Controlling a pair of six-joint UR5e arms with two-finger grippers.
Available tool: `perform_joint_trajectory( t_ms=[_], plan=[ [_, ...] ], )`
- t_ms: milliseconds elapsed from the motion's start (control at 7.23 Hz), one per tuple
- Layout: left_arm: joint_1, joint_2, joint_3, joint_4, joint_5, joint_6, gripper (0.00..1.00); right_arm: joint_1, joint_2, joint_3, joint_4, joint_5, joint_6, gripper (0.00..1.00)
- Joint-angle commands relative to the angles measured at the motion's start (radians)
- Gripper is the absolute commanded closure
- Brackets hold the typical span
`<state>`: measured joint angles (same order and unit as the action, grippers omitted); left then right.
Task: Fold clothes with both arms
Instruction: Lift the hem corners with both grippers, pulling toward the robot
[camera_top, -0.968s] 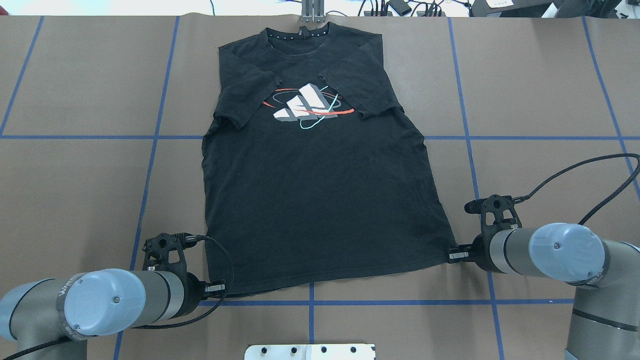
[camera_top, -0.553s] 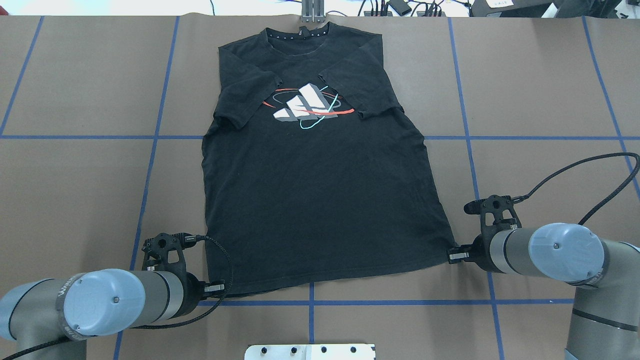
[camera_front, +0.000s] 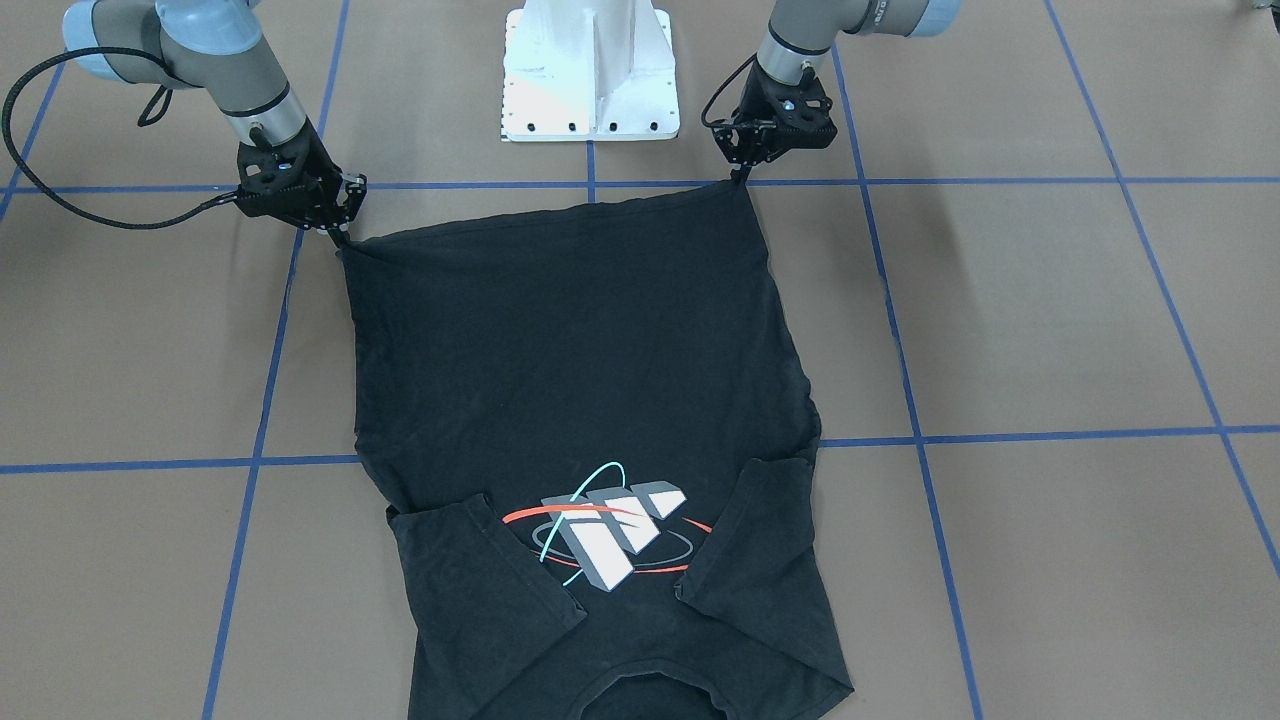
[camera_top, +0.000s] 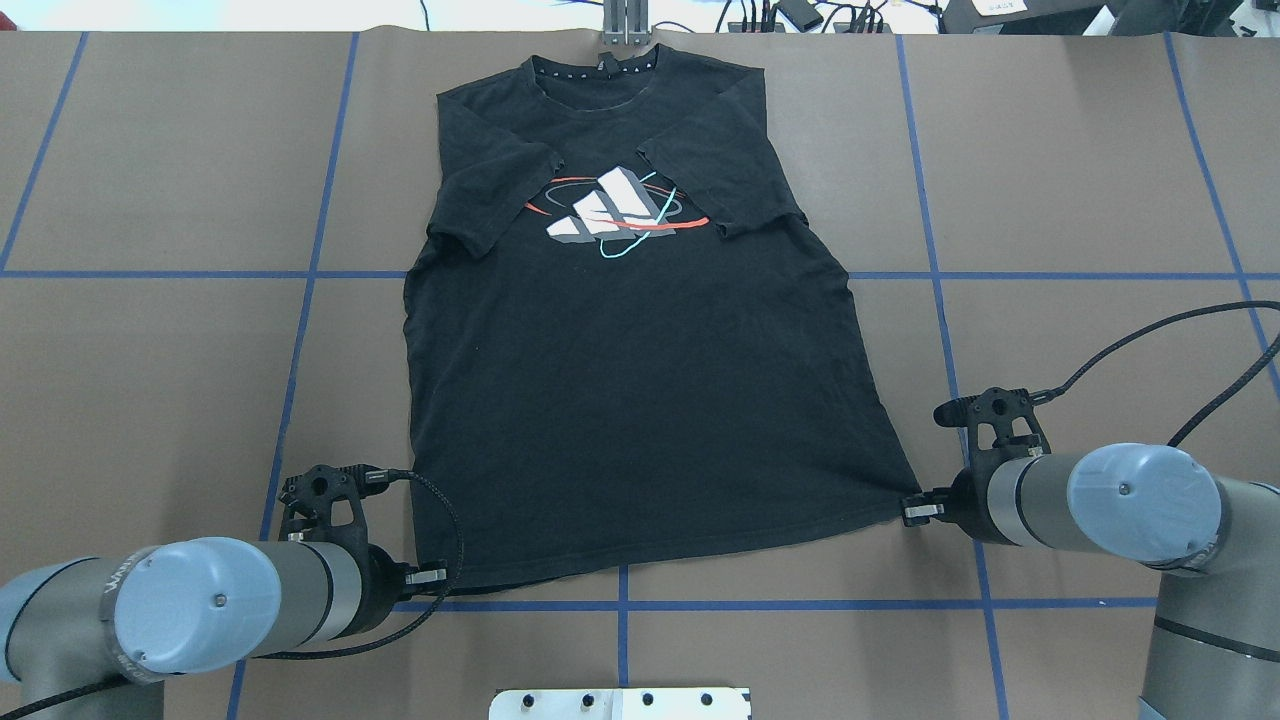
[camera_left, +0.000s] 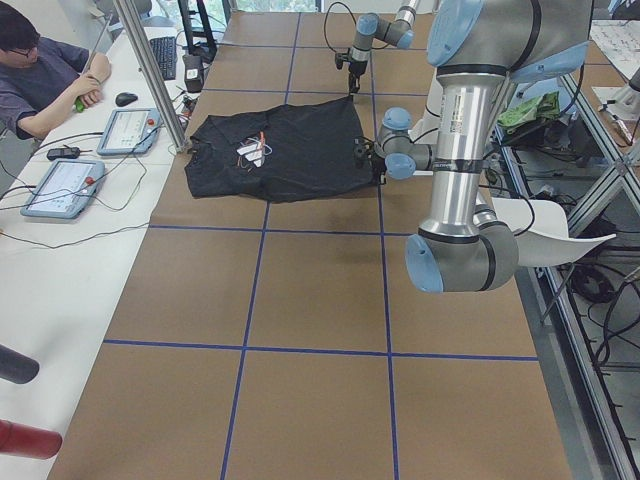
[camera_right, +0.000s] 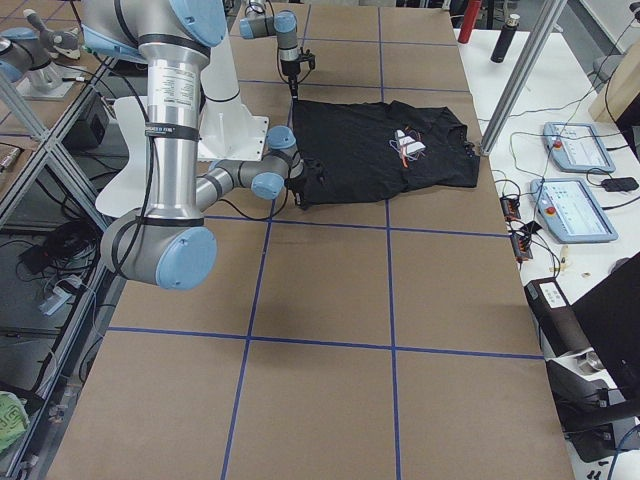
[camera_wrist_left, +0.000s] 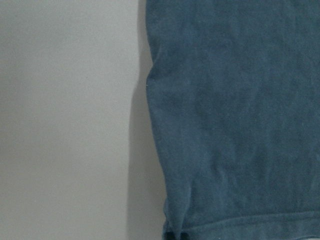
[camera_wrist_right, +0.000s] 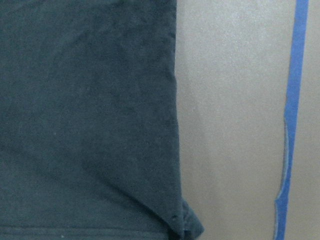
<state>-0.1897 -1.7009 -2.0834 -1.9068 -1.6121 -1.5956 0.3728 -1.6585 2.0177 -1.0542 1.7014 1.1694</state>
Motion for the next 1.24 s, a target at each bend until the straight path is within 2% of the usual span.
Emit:
perform_joint_trajectory(
  t_ms=[0, 138, 276, 415, 691, 968, 1106],
  plan=[
    [-0.001, 0.058, -0.097, 0.002, -0.011, 0.044, 1.00, 0.001, -0.076, 0.082, -0.001, 0.050, -0.001, 1.00],
    [-0.001, 0.087, -0.150, 0.002, -0.018, 0.052, 1.00, 0.000, -0.111, 0.125, -0.001, 0.085, -0.001, 1.00],
    [-0.001, 0.117, -0.197, 0.000, -0.087, 0.055, 1.00, -0.027, -0.165, 0.194, -0.001, 0.136, -0.001, 1.00],
    [-0.001, 0.150, -0.249, 0.000, -0.104, 0.056, 1.00, -0.070, -0.203, 0.261, -0.001, 0.174, -0.001, 1.00],
    [0.015, 0.178, -0.311, 0.000, -0.114, 0.054, 1.00, -0.132, -0.208, 0.350, -0.003, 0.246, 0.021, 1.00],
    [0.000, 0.181, -0.398, 0.002, -0.210, 0.052, 1.00, -0.132, -0.233, 0.459, -0.010, 0.312, 0.071, 1.00],
    [-0.046, 0.169, -0.396, 0.003, -0.248, 0.055, 1.00, -0.083, -0.248, 0.481, -0.012, 0.323, 0.072, 1.00]
  ],
)
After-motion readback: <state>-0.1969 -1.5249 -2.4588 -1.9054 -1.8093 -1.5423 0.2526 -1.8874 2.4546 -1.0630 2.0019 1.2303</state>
